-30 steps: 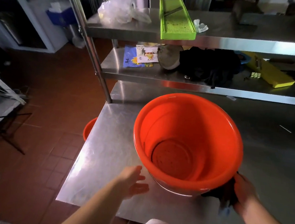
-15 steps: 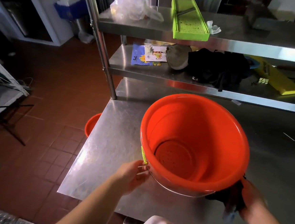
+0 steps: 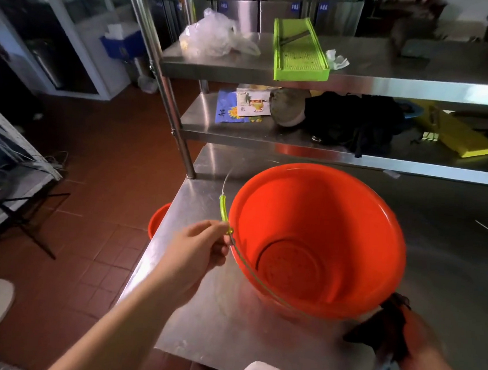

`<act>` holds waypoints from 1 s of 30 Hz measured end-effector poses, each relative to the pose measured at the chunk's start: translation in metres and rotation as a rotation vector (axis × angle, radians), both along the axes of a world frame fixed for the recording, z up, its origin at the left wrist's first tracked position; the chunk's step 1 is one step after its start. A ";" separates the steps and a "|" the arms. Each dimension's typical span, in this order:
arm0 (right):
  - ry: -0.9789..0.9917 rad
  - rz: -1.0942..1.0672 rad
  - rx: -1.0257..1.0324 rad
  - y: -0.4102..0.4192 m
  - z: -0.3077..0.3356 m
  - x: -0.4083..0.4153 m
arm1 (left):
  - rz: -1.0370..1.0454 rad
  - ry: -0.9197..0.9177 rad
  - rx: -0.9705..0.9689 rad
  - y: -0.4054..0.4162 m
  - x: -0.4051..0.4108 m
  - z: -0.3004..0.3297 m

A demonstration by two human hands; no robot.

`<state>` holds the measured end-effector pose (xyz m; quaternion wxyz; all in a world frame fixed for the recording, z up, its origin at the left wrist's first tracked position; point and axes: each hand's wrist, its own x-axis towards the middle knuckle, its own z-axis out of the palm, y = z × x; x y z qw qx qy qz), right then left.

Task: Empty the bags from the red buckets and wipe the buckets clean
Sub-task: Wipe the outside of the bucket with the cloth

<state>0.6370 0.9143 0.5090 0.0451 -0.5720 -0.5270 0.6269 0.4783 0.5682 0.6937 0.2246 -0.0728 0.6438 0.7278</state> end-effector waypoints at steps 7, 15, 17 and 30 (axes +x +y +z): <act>0.060 -0.069 -0.165 0.006 -0.003 0.018 | -0.291 0.191 0.021 0.112 -0.022 0.062; 0.094 -0.217 -0.018 0.026 -0.030 0.075 | -0.520 0.244 -0.218 0.278 -0.019 0.045; 0.105 -0.252 0.034 0.019 -0.016 0.080 | -0.546 0.216 -0.287 0.303 -0.017 0.030; 0.043 -0.182 0.188 0.018 -0.017 0.076 | -0.935 0.680 -0.786 0.244 -0.007 -0.001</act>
